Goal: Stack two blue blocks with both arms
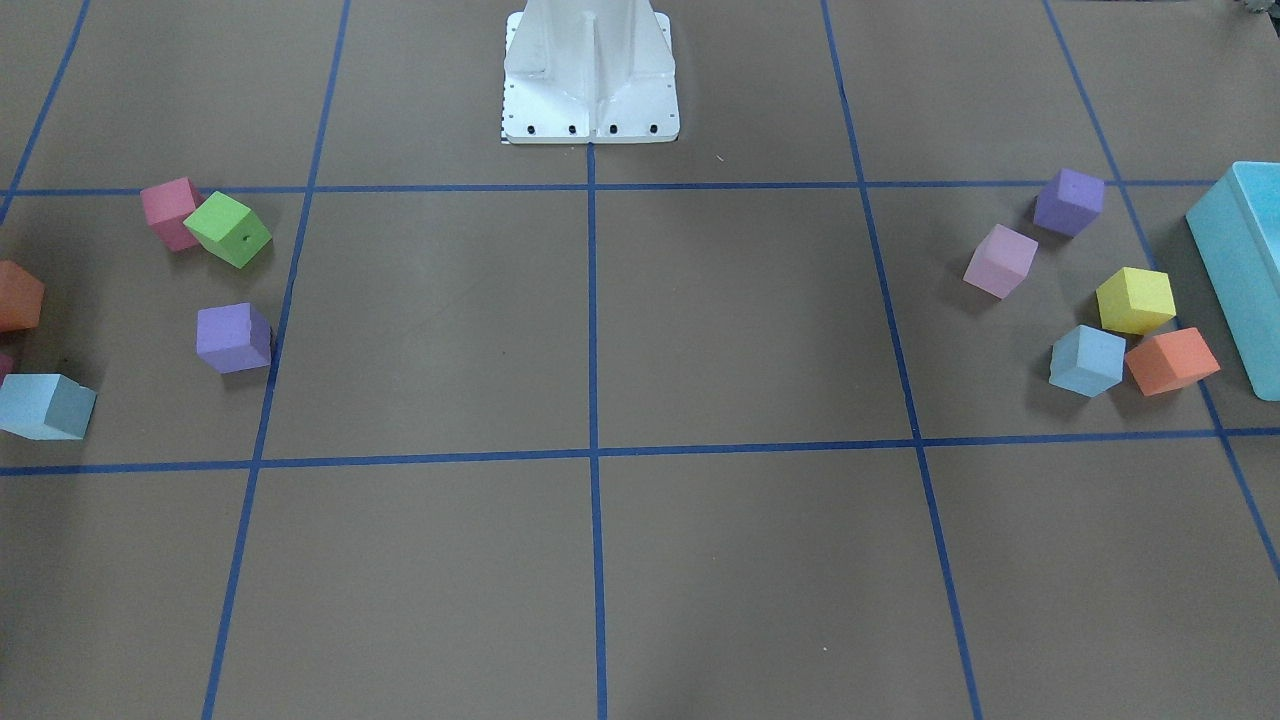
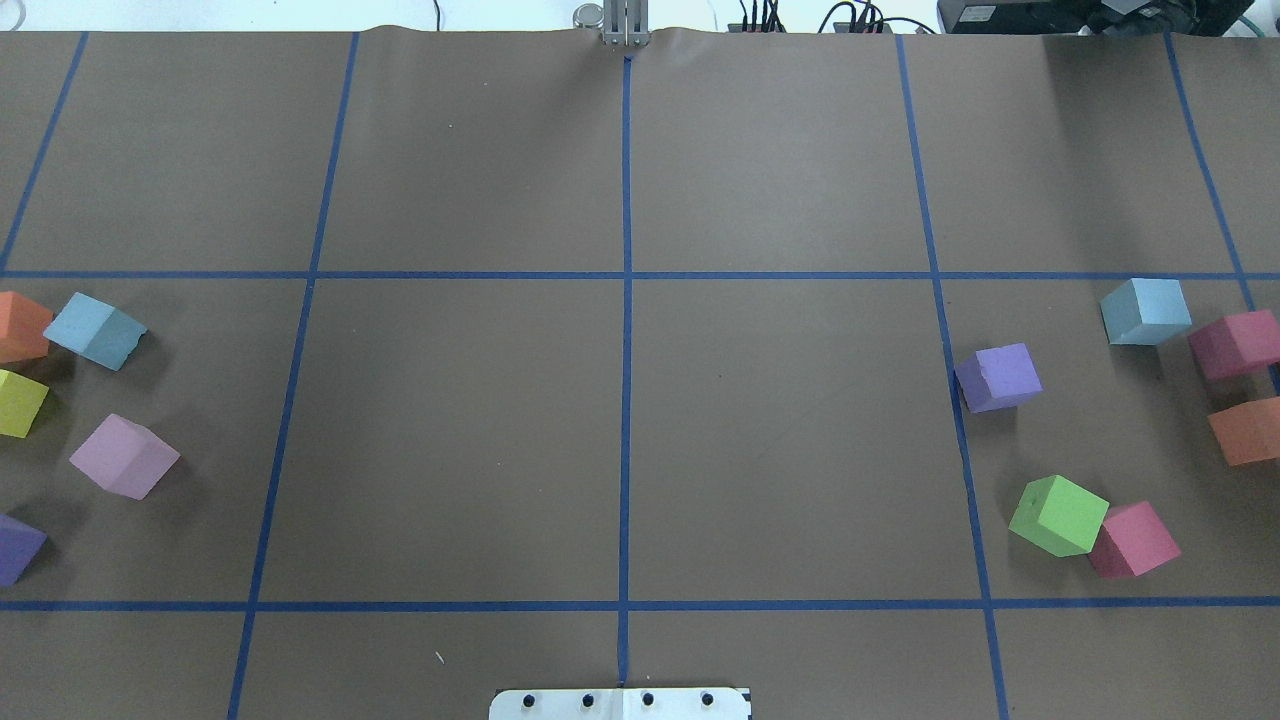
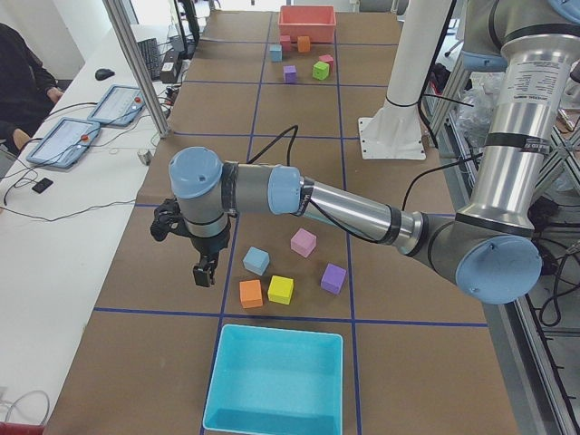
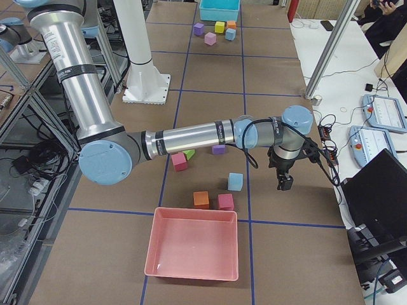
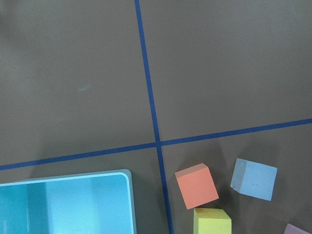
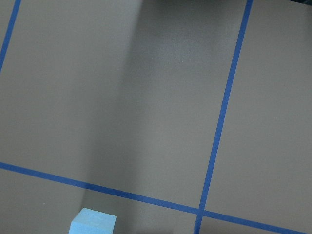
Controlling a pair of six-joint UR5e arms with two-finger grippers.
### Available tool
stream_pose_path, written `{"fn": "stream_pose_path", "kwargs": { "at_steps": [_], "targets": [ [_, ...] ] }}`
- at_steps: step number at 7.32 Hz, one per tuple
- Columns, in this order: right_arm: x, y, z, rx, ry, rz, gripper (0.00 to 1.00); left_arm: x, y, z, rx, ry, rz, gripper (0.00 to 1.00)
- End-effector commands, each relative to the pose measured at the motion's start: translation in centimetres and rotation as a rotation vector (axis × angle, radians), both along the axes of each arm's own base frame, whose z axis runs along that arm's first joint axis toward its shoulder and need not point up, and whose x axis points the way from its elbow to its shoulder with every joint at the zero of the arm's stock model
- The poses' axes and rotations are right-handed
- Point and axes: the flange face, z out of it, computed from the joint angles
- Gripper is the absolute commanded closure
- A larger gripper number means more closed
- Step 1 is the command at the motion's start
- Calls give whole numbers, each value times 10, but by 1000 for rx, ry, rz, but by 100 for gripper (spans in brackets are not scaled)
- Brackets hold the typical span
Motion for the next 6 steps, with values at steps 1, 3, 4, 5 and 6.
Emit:
{"fn": "stream_pose_path", "kwargs": {
  "at_steps": [1, 3, 4, 5, 6],
  "targets": [
    [0, -1, -3, 2, 6, 6, 0, -4, -1, -3, 3, 0, -8, 2],
    [-10, -1, -24, -6, -3, 44, 0, -5, -1, -5, 9, -1, -8, 2],
    [-15, 2, -43, -19, -23, 85, 0, -4, -1, -7, 12, -2, -8, 2],
    [-59, 3, -45, -50, -17, 47, 0, -4, 0, -8, 14, -2, -8, 2],
    [-61, 10, -38, -67, -29, 56, 0, -4, 1, -8, 15, -2, -8, 2]
  ]
}}
